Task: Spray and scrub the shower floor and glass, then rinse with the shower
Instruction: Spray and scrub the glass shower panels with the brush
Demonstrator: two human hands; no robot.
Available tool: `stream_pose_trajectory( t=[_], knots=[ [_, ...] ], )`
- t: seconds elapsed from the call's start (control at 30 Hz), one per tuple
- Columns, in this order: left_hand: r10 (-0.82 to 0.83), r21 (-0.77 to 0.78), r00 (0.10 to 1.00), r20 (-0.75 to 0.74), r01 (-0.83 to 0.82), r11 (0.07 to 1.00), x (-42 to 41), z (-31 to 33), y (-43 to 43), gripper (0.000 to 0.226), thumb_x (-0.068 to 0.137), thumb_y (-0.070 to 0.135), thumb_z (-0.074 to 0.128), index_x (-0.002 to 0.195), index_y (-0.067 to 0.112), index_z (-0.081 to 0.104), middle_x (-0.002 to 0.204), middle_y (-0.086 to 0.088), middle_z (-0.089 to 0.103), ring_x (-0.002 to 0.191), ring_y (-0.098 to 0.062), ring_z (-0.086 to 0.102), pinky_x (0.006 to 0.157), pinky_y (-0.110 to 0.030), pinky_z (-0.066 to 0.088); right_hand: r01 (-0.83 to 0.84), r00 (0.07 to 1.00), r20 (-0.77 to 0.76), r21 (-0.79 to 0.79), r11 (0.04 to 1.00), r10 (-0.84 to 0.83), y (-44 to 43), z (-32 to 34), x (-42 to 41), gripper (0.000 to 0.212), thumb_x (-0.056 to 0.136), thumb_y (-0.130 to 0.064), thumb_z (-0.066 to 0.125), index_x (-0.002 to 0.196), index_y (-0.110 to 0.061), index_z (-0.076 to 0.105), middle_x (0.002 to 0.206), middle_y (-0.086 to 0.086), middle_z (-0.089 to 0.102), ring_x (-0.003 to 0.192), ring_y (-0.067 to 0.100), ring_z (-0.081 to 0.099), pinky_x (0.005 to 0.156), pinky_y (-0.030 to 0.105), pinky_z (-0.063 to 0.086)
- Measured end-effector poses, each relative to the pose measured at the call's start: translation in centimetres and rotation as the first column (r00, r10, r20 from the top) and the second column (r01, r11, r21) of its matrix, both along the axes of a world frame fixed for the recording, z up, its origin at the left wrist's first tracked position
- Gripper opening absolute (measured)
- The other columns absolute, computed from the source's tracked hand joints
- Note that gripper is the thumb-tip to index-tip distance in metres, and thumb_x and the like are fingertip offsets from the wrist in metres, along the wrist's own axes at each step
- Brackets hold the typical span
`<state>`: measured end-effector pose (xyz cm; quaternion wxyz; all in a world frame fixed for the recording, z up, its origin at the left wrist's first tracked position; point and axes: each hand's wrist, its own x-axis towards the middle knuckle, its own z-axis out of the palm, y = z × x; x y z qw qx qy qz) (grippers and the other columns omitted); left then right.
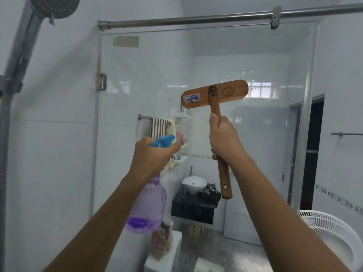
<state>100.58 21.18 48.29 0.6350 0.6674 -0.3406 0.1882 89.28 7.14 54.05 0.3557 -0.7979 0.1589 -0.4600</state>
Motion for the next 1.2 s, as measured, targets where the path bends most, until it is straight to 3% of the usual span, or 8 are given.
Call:
stream_pose_trajectory(
  t=[0.17,0.33,0.5,0.7,0.8,0.93,1.1,1.2],
  knots=[
    [0.031,-0.073,0.998,0.054,-0.027,0.997,0.5,0.0,0.9,0.04,0.077,0.056,0.073,0.085,0.017,0.067,0.082,-0.014,0.073,0.071,-0.032,0.072,0.068,-0.045,0.063,-0.004,1.0,0.014,0.013,1.0,0.004,0.2,-0.1,0.3,0.04,0.107,-0.051,0.025,0.115,-0.017,0.046,0.087,0.003,0.053,0.062,0.017,0.054,0.047,0.032,0.056],
    [0.043,0.004,0.998,0.036,-0.043,0.999,0.7,-0.3,1.0,0.037,0.08,0.051,0.075,0.076,0.016,0.064,0.077,-0.016,0.071,0.065,-0.029,0.071,0.054,-0.024,0.054,-0.016,1.0,0.001,0.023,1.0,0.016,0.9,-0.3,1.0,0.041,0.106,-0.051,0.024,0.116,-0.018,0.045,0.088,0.003,0.052,0.065,0.017,0.054,0.048,0.031,0.054],
    [0.106,-0.099,0.994,0.016,-0.103,0.99,1.5,-1.1,1.9,0.037,0.082,0.051,0.073,0.085,0.015,0.067,0.078,-0.009,0.072,0.065,-0.026,0.071,0.067,-0.039,0.063,-0.032,0.999,-0.018,0.011,0.999,0.033,2.1,-1.7,2.0,0.038,0.107,-0.05,0.025,0.115,-0.019,0.045,0.087,0.003,0.054,0.064,0.015,0.054,0.046,0.032,0.053],
    [0.153,-0.084,0.987,0.05,-0.149,0.985,1.6,-2.0,2.4,0.036,0.083,0.051,0.072,0.082,0.015,0.065,0.067,-0.001,0.067,0.054,-0.017,0.064,0.053,-0.023,0.053,-0.053,0.995,-0.08,0.044,0.998,0.057,4.2,-14.8,3.9,0.038,0.107,-0.045,0.03,0.111,-0.014,0.052,0.083,0.003,0.059,0.068,0.013,0.056,0.059,0.032,0.049],
    [0.154,-0.08,0.988,0.018,-0.152,0.985,2.1,-2.4,3.1,0.037,0.085,0.051,0.07,0.082,0.015,0.064,0.07,-0.005,0.068,0.058,-0.021,0.066,0.057,-0.025,0.055,-0.126,0.984,-0.106,0.167,0.978,0.145,6.0,-19.1,4.0,0.027,0.107,-0.041,0.032,0.11,-0.021,0.051,0.079,-0.002,0.061,0.062,0.006,0.06,0.053,0.014,0.05],
    [0.172,-0.074,0.985,0.018,-0.17,0.983,2.5,-2.8,3.9,0.037,0.086,0.049,0.071,0.082,0.012,0.067,0.071,-0.007,0.069,0.062,-0.025,0.069,0.054,-0.019,0.05,-0.129,0.989,-0.048,0.138,0.982,0.137,6.0,-13.9,5.1,0.03,0.107,-0.045,0.032,0.112,-0.021,0.05,0.088,-0.004,0.063,0.075,0.01,0.065,0.063,0.022,0.057],
    [0.15,-0.095,0.989,-0.003,-0.15,0.984,2.7,-3.1,4.6,0.033,0.086,0.045,0.072,0.084,0.013,0.067,0.075,-0.01,0.071,0.065,-0.025,0.07,0.059,-0.024,0.055,-0.086,0.996,0.04,-0.005,0.996,0.086,5.5,-2.6,6.9,0.04,0.107,-0.049,0.028,0.122,-0.017,0.048,0.088,-0.001,0.058,0.071,0.012,0.06,0.061,0.037,0.058],
    [0.174,-0.083,0.985,-0.015,-0.175,0.981,2.6,-3.1,5.2,0.033,0.086,0.047,0.072,0.082,0.015,0.065,0.075,-0.008,0.07,0.062,-0.02,0.068,0.056,-0.019,0.053,-0.088,0.996,0.031,0.013,0.996,0.088,5.6,-3.0,7.5,0.038,0.107,-0.05,0.027,0.117,-0.019,0.046,0.089,-0.002,0.057,0.074,0.014,0.06,0.069,0.044,0.061]
  ],
)
